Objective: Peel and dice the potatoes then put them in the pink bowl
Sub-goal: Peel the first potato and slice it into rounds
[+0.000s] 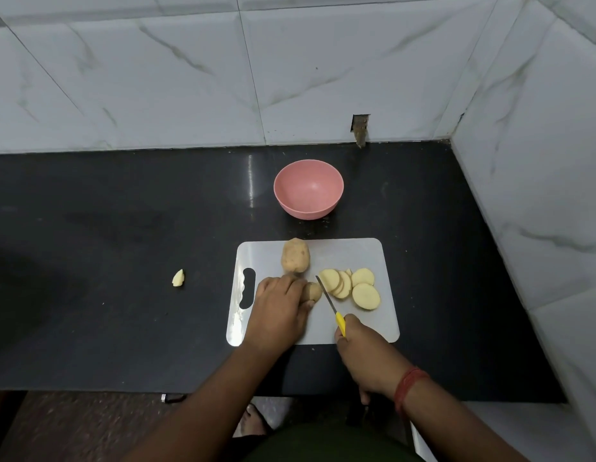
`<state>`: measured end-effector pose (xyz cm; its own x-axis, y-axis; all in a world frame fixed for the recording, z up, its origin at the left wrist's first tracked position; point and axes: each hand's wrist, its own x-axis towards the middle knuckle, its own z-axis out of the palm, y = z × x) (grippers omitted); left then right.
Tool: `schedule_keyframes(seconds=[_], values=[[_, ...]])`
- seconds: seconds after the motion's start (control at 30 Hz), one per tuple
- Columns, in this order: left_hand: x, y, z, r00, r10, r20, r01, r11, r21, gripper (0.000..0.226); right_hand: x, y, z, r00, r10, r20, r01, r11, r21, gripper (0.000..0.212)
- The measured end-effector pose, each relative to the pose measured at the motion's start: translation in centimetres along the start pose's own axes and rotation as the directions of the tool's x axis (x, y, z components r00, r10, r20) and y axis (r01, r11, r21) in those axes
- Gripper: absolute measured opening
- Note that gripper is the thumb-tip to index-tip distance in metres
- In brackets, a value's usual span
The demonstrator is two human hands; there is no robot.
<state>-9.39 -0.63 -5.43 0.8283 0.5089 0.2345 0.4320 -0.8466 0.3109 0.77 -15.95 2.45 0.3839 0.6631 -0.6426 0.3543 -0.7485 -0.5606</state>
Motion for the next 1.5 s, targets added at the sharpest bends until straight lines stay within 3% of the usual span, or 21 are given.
schedule_keyframes(seconds=[0.1, 0.3, 0.4, 0.5, 0.63, 0.73, 0.83, 0.97, 1.2, 1.3, 1.5], values=[[-0.3, -0.1, 0.0, 0.999, -0.033, -0.012, 0.034, 0.998, 0.051, 0.028, -0.2, -0.2, 0.3, 1.0, 0.002, -0.002, -0.002, 1.0, -0.008, 0.015], [-1.0, 0.1, -0.5, 0.994, -0.108, 0.016, 0.105, 0.987, 0.126, 0.055, -0.7, -0.1, 0.8, 1.0, 0.009, -0.01, -0.009, 1.0, 0.006, 0.017], [-1.7, -0.8, -1.1, 0.99, -0.131, -0.052, 0.134, 0.99, 0.053, 0.045, -1.1, 0.1, 0.9, 1.0, 0.015, -0.013, -0.015, 1.0, -0.005, 0.016], [-2.1, -1.5, -1.5, 0.998, -0.018, -0.054, 0.018, 1.0, -0.011, 0.038, -1.4, 0.2, 1.1, 1.0, 0.018, -0.018, -0.019, 0.999, -0.026, 0.015], [-1.6, -1.2, -0.9, 0.995, 0.098, 0.011, -0.098, 0.994, 0.037, 0.033, -1.6, 0.1, 1.0, 0.999, 0.025, -0.023, -0.026, 0.999, -0.026, 0.015], [-1.2, -0.4, -0.2, 0.999, 0.052, -0.007, -0.051, 0.993, 0.108, 0.02, -1.9, -0.2, 0.9, 1.0, 0.02, -0.023, -0.021, 0.999, -0.032, 0.015], [-1.2, 1.0, 0.1, 1.0, -0.015, -0.021, 0.018, 0.987, 0.161, 0.026, -2.1, -0.3, 0.8, 0.999, 0.036, -0.006, -0.036, 0.995, -0.091, 0.018], [-1.8, 1.9, 0.2, 0.996, -0.063, -0.06, 0.071, 0.99, 0.125, 0.026, -2.2, -0.3, 0.8, 0.999, 0.053, -0.008, -0.053, 0.999, 0.013, 0.015], [-1.1, 0.5, -0.1, 0.999, 0.008, -0.031, -0.006, 0.999, 0.049, 0.018, -1.2, -0.2, 1.4, 0.999, 0.019, -0.039, -0.021, 0.998, -0.061, 0.012], [-0.7, 0.4, -0.1, 1.0, 0.013, -0.028, -0.012, 0.999, 0.039, 0.014, -0.8, -0.5, 1.5, 0.999, 0.043, 0.006, -0.043, 0.997, -0.064, 0.01], [-0.1, 0.5, -0.2, 1.0, 0.001, 0.007, -0.001, 0.998, 0.059, 0.016, 0.2, -0.5, 1.7, 0.999, -0.001, -0.047, -0.003, 0.997, -0.077, 0.005]])
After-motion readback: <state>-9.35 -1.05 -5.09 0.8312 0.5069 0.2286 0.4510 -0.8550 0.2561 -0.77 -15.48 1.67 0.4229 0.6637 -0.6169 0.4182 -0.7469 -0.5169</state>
